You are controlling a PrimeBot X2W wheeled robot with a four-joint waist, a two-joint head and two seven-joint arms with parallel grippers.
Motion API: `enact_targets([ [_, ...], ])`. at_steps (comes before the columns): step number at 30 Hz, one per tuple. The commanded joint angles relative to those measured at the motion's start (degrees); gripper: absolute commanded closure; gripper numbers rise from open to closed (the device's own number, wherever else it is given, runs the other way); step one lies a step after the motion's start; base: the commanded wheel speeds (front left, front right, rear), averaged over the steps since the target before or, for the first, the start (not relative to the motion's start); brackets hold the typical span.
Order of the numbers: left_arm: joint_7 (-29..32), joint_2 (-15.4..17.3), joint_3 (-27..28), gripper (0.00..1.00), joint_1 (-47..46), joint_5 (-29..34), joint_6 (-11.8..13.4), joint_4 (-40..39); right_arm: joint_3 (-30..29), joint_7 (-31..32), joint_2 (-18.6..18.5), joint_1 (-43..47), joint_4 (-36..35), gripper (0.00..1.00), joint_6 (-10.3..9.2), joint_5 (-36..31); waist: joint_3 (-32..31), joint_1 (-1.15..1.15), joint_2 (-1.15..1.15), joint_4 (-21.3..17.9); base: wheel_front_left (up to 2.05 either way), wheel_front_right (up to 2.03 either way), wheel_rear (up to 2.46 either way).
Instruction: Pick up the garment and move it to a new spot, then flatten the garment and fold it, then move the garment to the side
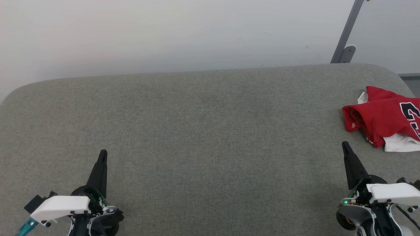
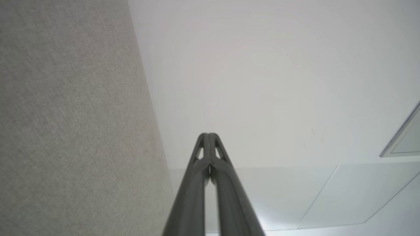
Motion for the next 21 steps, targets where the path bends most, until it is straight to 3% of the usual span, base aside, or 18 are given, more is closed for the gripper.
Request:
enact_targets([
  [1,0.2,-0.1,0.2,1.00,-0.7,-0.1,-0.3,0.0,0.0,0.2,0.1,-0.3,0.2,1.00,-0.02,0.2,0.0,0.00,0.00,0.0,0.00,0.00,0.00],
  [21,0.3,-0.2,0.2,1.00,-0.7,0.0,-0.3,0.0,0.0,0.2,0.1,-0.3,0.1,1.00,-0.02,0.2,0.0,0.00,0.00,0.0,0.00,0.00,0.00],
])
